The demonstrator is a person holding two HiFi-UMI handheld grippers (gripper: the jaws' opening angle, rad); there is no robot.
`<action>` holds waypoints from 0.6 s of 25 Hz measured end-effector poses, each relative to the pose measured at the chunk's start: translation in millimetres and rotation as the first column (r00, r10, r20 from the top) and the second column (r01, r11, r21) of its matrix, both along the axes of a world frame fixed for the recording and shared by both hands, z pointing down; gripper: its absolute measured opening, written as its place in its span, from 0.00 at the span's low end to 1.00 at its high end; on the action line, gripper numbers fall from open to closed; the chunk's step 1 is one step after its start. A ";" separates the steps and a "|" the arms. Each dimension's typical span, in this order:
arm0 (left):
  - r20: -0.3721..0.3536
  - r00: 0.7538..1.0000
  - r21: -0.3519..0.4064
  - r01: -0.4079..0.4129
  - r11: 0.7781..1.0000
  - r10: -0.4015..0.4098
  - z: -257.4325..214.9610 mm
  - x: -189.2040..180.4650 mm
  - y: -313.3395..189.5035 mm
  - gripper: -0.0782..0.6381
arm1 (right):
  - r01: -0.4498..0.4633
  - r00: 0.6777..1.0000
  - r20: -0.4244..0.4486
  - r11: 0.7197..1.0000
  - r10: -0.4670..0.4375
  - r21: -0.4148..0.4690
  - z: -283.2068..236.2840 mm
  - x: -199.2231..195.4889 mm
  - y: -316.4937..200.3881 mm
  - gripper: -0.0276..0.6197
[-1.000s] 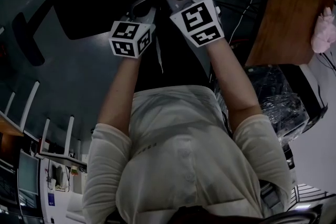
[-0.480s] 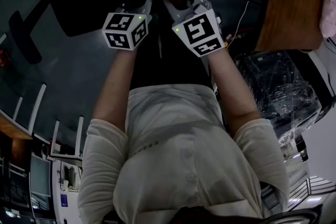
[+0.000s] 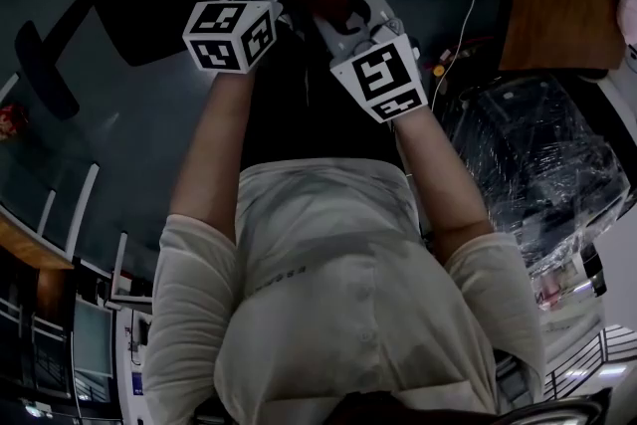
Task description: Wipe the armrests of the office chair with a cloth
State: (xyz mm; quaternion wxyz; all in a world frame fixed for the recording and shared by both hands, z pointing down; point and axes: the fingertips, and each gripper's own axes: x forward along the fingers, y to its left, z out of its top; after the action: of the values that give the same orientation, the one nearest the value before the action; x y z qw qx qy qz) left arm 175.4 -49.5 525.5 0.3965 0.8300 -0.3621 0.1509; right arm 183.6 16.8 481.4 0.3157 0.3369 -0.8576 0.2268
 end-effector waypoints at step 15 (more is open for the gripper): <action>-0.007 1.000 0.014 0.002 1.000 -0.002 -1.0 -3.1 7.5 0.11 | -0.143 0.989 -0.033 0.985 0.141 -0.093 -2.6 24.0 50.2 0.12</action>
State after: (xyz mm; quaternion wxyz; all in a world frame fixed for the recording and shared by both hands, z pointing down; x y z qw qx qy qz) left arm 172.4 -42.0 524.5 0.3921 0.8330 -0.3626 0.1449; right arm 207.7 67.0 478.8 0.3257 0.3847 -0.8153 0.2849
